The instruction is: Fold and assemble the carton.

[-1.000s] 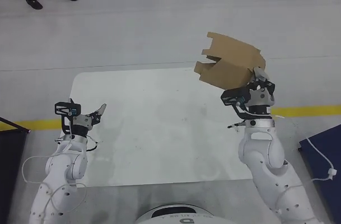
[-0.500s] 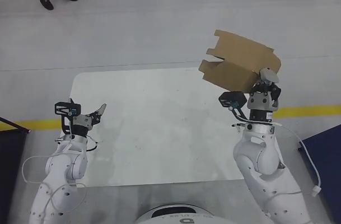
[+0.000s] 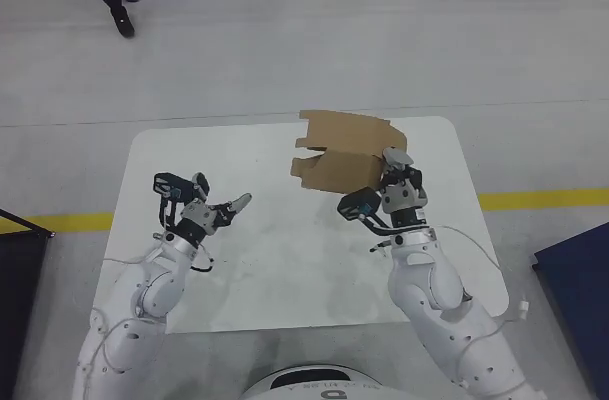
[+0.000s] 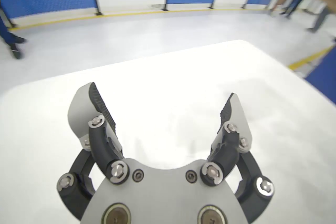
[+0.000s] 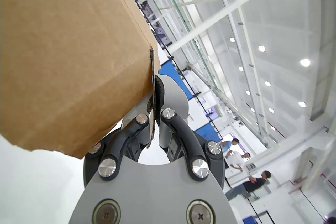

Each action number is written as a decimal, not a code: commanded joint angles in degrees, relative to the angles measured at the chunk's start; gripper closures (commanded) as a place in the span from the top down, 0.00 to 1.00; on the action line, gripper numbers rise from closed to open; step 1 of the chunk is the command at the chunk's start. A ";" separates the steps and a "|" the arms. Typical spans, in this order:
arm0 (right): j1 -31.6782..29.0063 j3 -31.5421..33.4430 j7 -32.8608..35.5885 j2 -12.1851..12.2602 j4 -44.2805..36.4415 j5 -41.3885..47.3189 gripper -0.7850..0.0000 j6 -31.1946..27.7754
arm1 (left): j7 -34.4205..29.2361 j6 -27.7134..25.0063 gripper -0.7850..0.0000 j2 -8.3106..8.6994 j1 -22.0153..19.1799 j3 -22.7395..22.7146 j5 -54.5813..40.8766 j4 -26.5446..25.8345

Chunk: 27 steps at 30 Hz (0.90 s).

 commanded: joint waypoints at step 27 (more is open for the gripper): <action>0.78 -1.01 -7.66 -0.77 3.65 -0.95 0.00 -6.27 | -33.72 11.86 1.00 -0.51 -5.83 -1.52 -73.53 8.07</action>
